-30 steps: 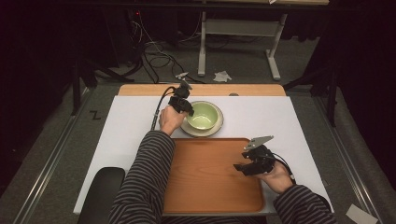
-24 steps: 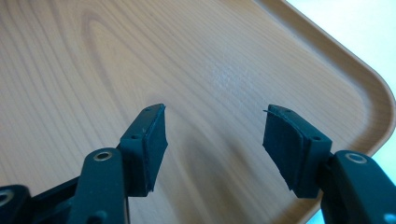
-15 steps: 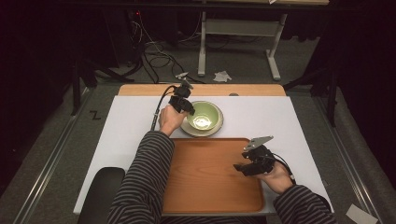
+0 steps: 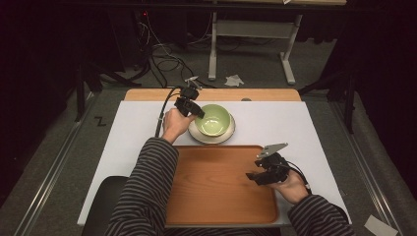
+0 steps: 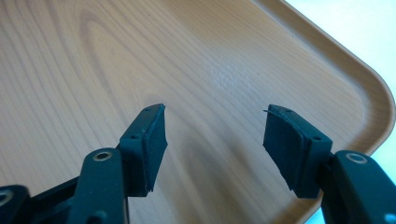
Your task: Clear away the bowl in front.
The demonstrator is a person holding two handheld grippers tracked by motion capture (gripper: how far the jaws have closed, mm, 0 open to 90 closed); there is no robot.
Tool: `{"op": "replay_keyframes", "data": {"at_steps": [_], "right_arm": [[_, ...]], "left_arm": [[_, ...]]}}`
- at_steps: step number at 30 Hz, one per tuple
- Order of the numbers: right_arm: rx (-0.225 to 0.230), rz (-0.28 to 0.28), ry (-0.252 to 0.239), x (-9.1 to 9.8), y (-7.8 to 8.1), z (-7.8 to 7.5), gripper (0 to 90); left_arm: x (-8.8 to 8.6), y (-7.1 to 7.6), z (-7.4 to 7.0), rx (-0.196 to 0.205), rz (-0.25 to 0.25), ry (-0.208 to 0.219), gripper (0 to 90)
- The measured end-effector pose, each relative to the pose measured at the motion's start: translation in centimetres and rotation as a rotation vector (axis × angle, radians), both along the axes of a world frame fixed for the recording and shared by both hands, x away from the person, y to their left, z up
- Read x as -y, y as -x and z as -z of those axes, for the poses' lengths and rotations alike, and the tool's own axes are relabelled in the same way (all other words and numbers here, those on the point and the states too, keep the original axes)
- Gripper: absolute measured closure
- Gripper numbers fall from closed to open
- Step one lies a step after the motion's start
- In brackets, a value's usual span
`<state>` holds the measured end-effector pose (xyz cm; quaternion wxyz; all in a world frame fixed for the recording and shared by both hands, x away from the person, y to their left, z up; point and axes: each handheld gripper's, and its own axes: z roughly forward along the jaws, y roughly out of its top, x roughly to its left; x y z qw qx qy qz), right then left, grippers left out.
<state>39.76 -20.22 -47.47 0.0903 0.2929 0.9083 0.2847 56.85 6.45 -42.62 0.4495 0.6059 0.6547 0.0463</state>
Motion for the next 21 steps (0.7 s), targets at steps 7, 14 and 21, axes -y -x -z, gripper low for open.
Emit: {"op": "replay_keyframes", "data": {"at_steps": [7, 14, 21], "right_arm": [[-0.004, 0.003, 0.0, 0.1, 0.0, 0.0, 40.8], [-0.004, 0.002, 0.006, 0.0, 0.0, 0.1, 40.8], [-0.003, -0.003, 0.004, 0.0, 0.0, 0.1, 40.7]], "left_arm": [[-0.2, 1.0, -1.2, 0.013, 0.026, 0.013, 83.9], [0.0, 2.6, -2.3, 0.027, 0.08, 0.019, 83.9], [0.2, 3.8, -3.4, 0.039, 0.116, 0.026, 83.9]]}}
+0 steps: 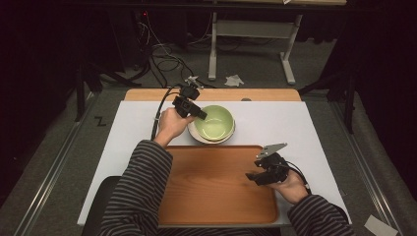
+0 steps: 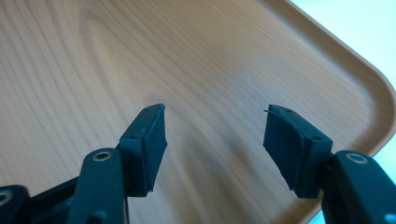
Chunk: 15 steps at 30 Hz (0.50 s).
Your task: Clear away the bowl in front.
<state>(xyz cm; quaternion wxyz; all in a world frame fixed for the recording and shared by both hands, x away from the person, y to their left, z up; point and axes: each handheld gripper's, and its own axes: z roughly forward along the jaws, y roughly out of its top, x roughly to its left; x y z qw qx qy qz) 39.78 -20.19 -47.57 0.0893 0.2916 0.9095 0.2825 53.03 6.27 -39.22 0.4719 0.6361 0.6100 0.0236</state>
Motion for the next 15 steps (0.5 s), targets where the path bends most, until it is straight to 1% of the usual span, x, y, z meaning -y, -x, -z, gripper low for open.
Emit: {"op": "replay_keyframes", "data": {"at_steps": [2, 3, 7, 10, 14, 15], "right_arm": [[0.005, -0.002, 0.004, 0.0, 0.0, 0.0, 40.6], [0.006, 0.002, -0.001, 0.1, 0.0, -0.1, 40.6], [-0.003, 0.007, -0.011, 0.1, -0.1, 0.0, 40.4], [-0.002, 0.006, -0.011, 0.1, -0.1, -0.1, 40.4], [0.004, -0.002, -0.006, 0.1, 0.0, -0.1, 40.4], [0.004, -0.003, -0.004, 0.1, 0.0, -0.1, 40.4]], "left_arm": [[0.1, 0.5, -0.3, 0.006, 0.007, 0.002, 83.9], [0.1, 0.7, -0.4, 0.008, 0.013, 0.004, 83.9], [-0.1, 1.5, -1.0, 0.006, 0.041, 0.029, 83.9], [-0.2, 2.3, -1.3, 0.017, 0.051, 0.029, 83.9], [-0.6, 3.2, -1.6, 0.02, 0.071, 0.028, 83.9], [-0.6, 3.4, -1.7, 0.021, 0.068, 0.034, 83.9]]}}
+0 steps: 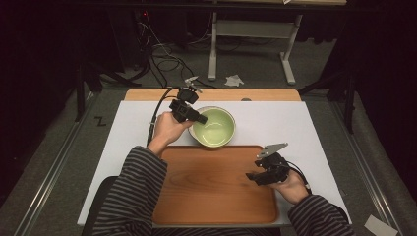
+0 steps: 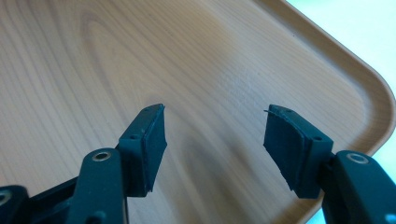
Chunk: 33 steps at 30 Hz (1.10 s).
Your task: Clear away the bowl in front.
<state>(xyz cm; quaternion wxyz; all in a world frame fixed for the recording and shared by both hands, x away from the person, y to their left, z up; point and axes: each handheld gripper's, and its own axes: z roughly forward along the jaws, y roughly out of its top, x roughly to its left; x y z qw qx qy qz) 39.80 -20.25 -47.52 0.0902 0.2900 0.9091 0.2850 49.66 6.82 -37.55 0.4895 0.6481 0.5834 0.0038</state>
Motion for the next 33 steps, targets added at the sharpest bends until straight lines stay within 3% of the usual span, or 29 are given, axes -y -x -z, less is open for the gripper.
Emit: {"op": "replay_keyframes", "data": {"at_steps": [18, 33], "right_arm": [[-0.011, 0.0, 0.008, -0.1, 0.1, 0.0, 40.3], [-0.008, 0.005, 0.005, -0.1, 0.0, 0.0, 40.3]], "left_arm": [[-0.8, 3.8, -0.4, 0.023, 0.039, 0.015, 83.9], [-1.3, 5.9, 0.5, 0.01, 0.061, 0.005, 83.9]]}}
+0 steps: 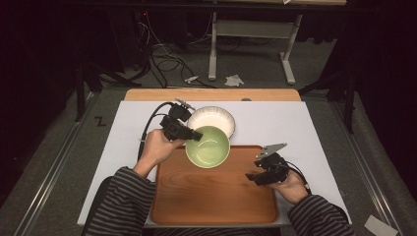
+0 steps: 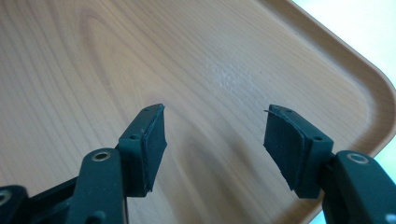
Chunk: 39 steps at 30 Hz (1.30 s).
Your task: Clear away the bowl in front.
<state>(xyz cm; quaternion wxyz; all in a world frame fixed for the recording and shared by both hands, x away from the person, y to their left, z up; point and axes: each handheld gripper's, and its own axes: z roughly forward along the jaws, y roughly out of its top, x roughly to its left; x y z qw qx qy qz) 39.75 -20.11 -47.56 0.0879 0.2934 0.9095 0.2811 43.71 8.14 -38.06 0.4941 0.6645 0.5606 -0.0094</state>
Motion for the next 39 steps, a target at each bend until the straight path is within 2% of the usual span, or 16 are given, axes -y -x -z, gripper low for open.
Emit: {"op": "replay_keyframes", "data": {"at_steps": [15, 21, 31, 35, 39], "right_arm": [[0.006, 0.001, -0.004, 0.0, 0.0, -0.1, 40.3], [0.009, 0.001, 0.001, 0.1, 0.0, -0.1, 40.3], [0.013, -0.003, -0.007, 0.1, 0.0, -0.1, 40.3], [0.007, 0.005, -0.007, 0.1, 0.1, -0.1, 40.3], [0.006, 0.008, -0.009, 0.1, 0.0, -0.1, 40.3]], "left_arm": [[0.0, 1.5, 1.9, -0.033, 0.015, -0.005, 83.9], [-0.2, 1.6, 2.8, -0.05, 0.005, 0.002, 83.9], [0.1, 1.6, 4.6, -0.083, 0.003, -0.014, 83.9], [0.3, 1.6, 5.3, -0.098, 0.016, -0.012, 83.9], [0.8, 1.6, 6.1, -0.115, 0.031, -0.029, 83.9]]}}
